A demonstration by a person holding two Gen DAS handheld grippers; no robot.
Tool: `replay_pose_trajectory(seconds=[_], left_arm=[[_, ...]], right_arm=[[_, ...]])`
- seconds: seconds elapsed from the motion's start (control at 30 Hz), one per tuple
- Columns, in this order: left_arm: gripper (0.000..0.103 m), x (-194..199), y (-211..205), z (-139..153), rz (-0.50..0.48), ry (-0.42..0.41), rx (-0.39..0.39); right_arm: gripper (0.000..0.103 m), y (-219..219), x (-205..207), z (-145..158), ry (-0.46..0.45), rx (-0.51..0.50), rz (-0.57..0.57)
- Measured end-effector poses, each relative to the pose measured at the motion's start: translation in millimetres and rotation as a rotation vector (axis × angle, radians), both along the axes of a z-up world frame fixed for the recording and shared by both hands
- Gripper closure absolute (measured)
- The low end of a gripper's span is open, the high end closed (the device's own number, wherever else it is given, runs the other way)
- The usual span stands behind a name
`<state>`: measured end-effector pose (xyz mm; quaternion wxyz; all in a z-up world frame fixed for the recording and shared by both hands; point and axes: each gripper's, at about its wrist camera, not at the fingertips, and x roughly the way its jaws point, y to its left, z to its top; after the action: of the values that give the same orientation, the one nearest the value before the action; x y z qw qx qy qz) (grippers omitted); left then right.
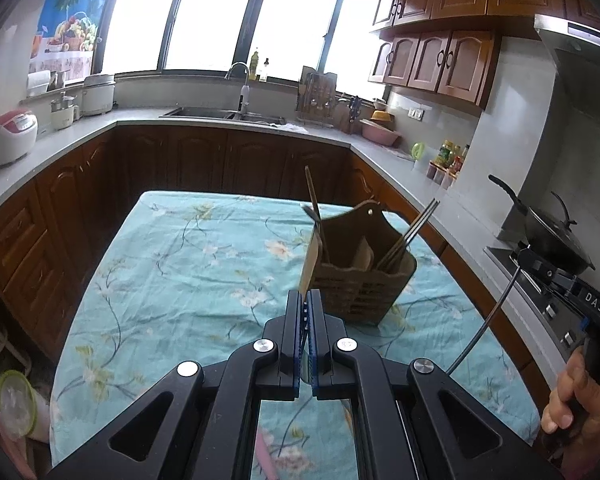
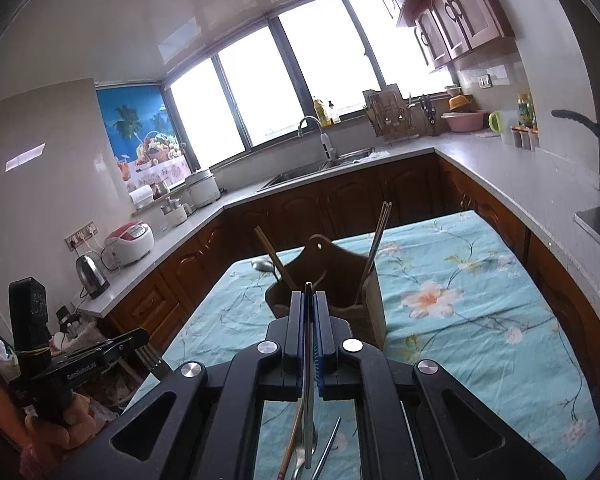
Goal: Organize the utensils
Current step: 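Lift the fork and metal chopstick and carry them over the wooden caddy, then lower the fork and chopstick into the caddy and open both tools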
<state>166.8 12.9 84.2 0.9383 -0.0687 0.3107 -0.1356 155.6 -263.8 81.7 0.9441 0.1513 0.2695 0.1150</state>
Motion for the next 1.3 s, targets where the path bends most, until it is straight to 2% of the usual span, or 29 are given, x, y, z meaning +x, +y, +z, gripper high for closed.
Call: replay_pose_trajectory(seconds=[0.5, 0.73, 1.03, 1.3], left_arm=[[0.102, 64, -2, 16, 0.031, -0.052, -0.048], [0.102, 98, -10, 29, 0.045, -0.116, -0.042], [0.102, 136, -21, 17, 0.064, -0.135, -0.053], [0.102, 164, -39, -3, 0.082, -0.129, -0.024]], right_arm=[[0.099, -19, 51, 22, -0.076, 0.035, -0.053], [0.099, -27, 77, 40, -0.137, 0.024, -0.089], [0.099, -34, 108, 48, -0.187, 0.007, -0.132], [0.099, -43, 123, 32, -0.191, 0.010, -0.171]])
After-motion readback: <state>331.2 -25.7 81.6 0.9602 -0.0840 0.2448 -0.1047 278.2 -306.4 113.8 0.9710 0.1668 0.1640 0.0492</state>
